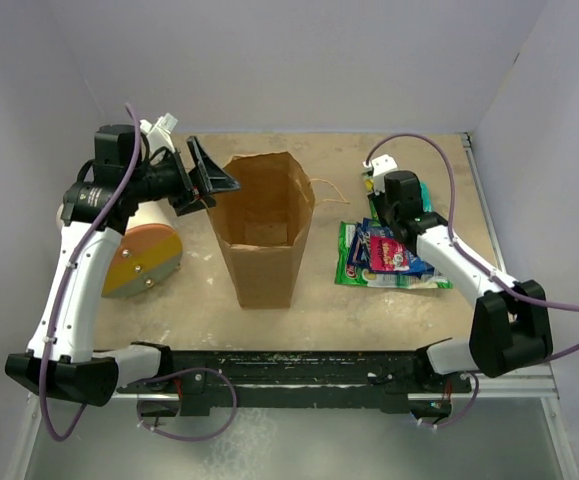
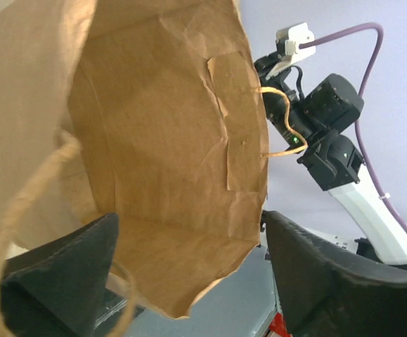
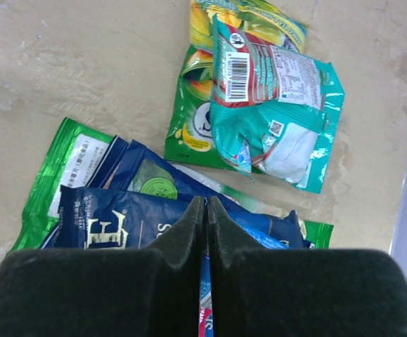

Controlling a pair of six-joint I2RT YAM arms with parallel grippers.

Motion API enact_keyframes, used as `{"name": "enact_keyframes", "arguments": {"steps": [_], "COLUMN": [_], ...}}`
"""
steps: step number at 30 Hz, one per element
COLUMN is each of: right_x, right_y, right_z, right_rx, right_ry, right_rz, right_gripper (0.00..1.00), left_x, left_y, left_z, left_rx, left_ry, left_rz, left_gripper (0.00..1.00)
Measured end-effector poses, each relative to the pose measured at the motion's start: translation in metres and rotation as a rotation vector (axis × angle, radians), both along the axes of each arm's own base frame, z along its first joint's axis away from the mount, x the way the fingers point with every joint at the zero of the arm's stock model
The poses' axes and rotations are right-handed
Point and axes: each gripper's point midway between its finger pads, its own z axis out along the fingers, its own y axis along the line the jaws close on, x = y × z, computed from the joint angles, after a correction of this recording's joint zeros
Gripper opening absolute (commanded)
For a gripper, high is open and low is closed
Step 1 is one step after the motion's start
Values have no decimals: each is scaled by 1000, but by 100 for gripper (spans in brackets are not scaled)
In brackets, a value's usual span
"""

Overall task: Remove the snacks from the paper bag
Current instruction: Place the snack at the center of the board, then adjust the paper bag at the center of the board.

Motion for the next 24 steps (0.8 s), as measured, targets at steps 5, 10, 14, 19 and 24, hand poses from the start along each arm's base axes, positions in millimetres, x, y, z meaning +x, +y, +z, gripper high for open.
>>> {"name": "enact_keyframes", "arguments": {"steps": [5,10,14,19,24], "right_x": [-10,-24,-34,-40,-68], "right_y": [12,20,16,13,10], "right_z": [-9,-13,20,108,168], "right_rx": [86,158,188,292,383], "right_ry": [53,108,86,-92,-231], "right_rz": [12,6,-30,-66,-39], "right_gripper": [29,73,100,99,99], "left_x": [-2,-7,-13,-29,-42], "left_y": [11,30,51,66,56], "left_z": [17,34,52,74,71], "left_rx": [69,176,277,329,257], "left_ry": [-57,-119,-193,-295,-308], "left_rz": [38,101,166,218,190], "left_gripper": [99,99,99,82,66]}}
